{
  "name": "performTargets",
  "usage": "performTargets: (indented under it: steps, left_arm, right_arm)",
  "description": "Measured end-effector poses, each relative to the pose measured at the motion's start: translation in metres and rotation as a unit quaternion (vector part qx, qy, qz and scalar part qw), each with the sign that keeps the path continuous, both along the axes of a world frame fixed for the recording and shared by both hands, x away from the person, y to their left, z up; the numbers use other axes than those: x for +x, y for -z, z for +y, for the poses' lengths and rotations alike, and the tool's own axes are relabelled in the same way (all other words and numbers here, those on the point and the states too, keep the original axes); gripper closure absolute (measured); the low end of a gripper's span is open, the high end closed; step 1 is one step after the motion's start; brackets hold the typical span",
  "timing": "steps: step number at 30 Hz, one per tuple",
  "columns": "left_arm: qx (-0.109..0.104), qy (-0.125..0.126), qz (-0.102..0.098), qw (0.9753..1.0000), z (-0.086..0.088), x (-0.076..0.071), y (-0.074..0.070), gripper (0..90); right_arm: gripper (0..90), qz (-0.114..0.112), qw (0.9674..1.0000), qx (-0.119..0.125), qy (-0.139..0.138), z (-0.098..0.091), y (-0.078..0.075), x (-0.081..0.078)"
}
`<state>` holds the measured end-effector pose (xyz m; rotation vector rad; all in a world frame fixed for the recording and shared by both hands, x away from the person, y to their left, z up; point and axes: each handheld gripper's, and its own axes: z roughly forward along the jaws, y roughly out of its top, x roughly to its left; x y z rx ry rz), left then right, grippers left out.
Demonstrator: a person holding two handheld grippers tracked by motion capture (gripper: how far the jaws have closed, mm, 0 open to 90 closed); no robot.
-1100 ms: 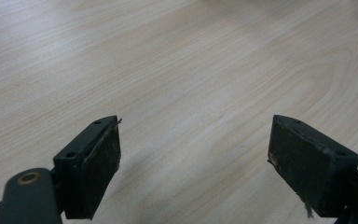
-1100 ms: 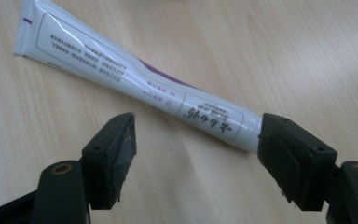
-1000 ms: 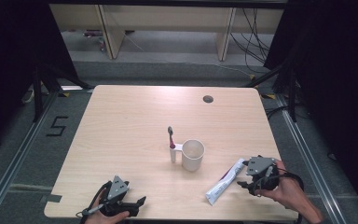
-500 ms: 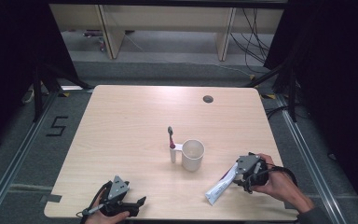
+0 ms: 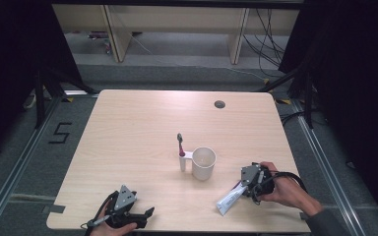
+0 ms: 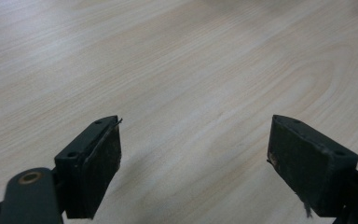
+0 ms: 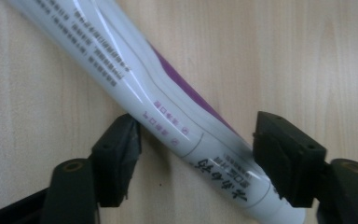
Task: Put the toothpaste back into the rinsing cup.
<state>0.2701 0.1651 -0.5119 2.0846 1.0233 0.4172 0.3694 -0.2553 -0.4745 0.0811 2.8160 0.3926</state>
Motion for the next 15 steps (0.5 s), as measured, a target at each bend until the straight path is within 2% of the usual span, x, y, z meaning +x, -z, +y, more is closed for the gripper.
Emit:
performTargets:
  steps: [1, 2, 5, 7, 10, 12, 13, 14, 15]
  left_arm:
    - [0.0, 0.0, 0.0, 1.0, 0.0, 0.0, 0.0, 17.0]
    - [-0.002, 0.0, 0.0, 1.0, -0.0002, 0.0002, 0.0002, 17.0]
    - [0.004, 0.002, -0.001, 1.0, -0.0002, -0.0005, 0.0002, 16.9]
    - [-0.003, -0.001, -0.001, 1.0, -0.0012, -0.0007, 0.0007, 17.0]
    - [-0.004, 0.001, 0.0, 1.0, -0.0016, -0.0008, 0.0009, 16.9]
    - [-0.005, 0.001, 0.001, 1.0, -0.002, -0.0007, 0.0009, 16.9]
    - [-0.005, 0.001, 0.001, 1.0, -0.0021, -0.0004, 0.0011, 17.0]
    - [-0.007, 0.004, 0.002, 1.0, -0.0024, -0.0008, 0.0013, 16.9]
    - [-0.007, 0.004, 0.002, 1.0, -0.0024, -0.0008, 0.0013, 16.9]
  right_arm:
    - [36.1, 0.0, 1.0, 0.0, 0.0, 0.0, 0.0, 0.0]
    - [38.3, 0.003, 0.9999, -0.002, -0.014, 0.0014, 0.0004, 0.0018]
    - [45.5, 0.018, 0.9996, -0.009, -0.018, 0.003, 0.0024, 0.0034]
    - [46.5, 0.019, 0.9996, -0.011, -0.018, 0.0032, 0.0031, 0.0036]
    - [51.3, 0.024, 0.9996, -0.011, -0.012, 0.0036, 0.003, 0.0019]
    - [55.1, 0.036, 0.9992, -0.008, -0.012, 0.0039, 0.0027, 0.0023]
    - [57.7, 0.046, 0.9989, -0.01, 0.005, 0.0043, 0.0017, -0.0001]
    - [60.2, 0.058, 0.9983, -0.007, 0.006, 0.0051, 0.0021, 0.0004]
    - [60.2, 0.058, 0.9983, -0.007, 0.006, 0.0051, 0.0021, 0.0004]
